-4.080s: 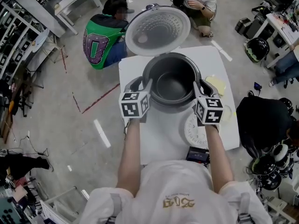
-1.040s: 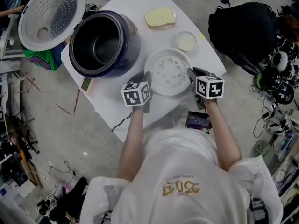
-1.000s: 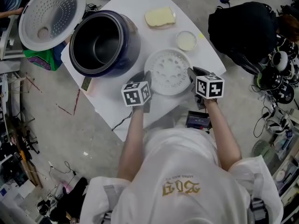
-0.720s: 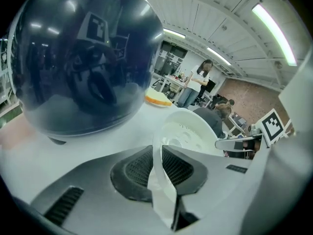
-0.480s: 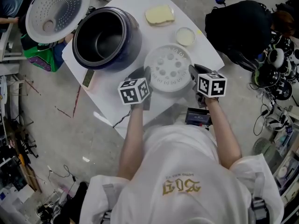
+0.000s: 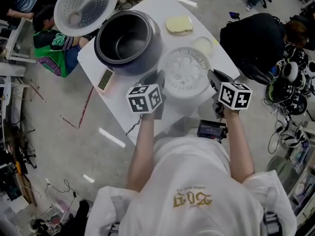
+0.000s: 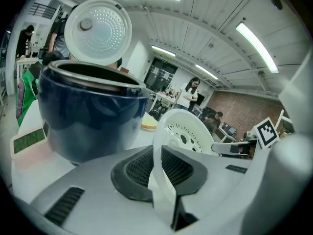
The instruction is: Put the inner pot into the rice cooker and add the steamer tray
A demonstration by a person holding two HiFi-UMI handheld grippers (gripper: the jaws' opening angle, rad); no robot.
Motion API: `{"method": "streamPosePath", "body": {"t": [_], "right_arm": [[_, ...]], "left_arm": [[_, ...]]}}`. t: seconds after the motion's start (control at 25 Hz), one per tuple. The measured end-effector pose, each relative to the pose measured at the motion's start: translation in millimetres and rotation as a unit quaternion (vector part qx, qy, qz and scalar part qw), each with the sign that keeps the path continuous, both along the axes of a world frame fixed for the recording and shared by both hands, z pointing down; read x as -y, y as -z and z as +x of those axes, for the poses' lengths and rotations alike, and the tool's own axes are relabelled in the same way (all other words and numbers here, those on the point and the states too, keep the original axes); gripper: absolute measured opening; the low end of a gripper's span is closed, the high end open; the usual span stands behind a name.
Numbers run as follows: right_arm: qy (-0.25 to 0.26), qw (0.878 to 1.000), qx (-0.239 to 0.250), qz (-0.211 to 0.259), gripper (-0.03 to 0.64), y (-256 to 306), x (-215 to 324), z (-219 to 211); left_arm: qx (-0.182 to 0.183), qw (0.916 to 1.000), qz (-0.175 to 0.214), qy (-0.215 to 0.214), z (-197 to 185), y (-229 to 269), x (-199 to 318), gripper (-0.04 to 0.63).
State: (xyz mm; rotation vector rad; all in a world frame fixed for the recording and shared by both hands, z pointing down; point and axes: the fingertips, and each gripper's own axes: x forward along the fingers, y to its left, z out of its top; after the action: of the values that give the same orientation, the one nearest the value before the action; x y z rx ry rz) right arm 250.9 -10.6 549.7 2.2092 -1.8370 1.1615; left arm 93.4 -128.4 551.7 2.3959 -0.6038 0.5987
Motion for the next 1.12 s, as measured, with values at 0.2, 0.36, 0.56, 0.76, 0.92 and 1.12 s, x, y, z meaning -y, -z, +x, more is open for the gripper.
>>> {"method": "streamPosePath", "body": {"t": [0.2,0.36,0.56,0.76,0.92,1.12], "right_arm": [[-0.002,0.999,-0.011,0.030,0.054,34.4,1.9,-22.5],[0.002,0.998,-0.014,0.054,0.052,63.5,8.6,-45.0],[0.027,0.995,-0.025,0.098,0.051,101.0,31.0,-74.0],[0.056,0.991,-0.028,0.121,0.051,125.8,68.2,-92.9],[0.087,0.987,-0.021,0.131,0.051,129.5,88.9,-99.6],[0.128,0.981,-0.019,0.143,0.051,138.9,137.4,-101.2]], "left_arm": [[-0.022,0.9996,0.017,0.003,-25.5,32.6,-1.3,0.067],[-0.042,0.9987,0.030,0.007,-49.3,60.6,3.7,0.067],[-0.081,0.9957,0.032,0.031,-83.5,91.3,19.6,0.064],[-0.110,0.9911,0.036,0.066,-109.5,121.2,44.9,0.061],[-0.116,0.9873,0.056,0.093,-120.0,134.4,59.7,0.058],[-0.112,0.9843,0.064,0.121,-127.5,139.1,94.4,0.060]]}}
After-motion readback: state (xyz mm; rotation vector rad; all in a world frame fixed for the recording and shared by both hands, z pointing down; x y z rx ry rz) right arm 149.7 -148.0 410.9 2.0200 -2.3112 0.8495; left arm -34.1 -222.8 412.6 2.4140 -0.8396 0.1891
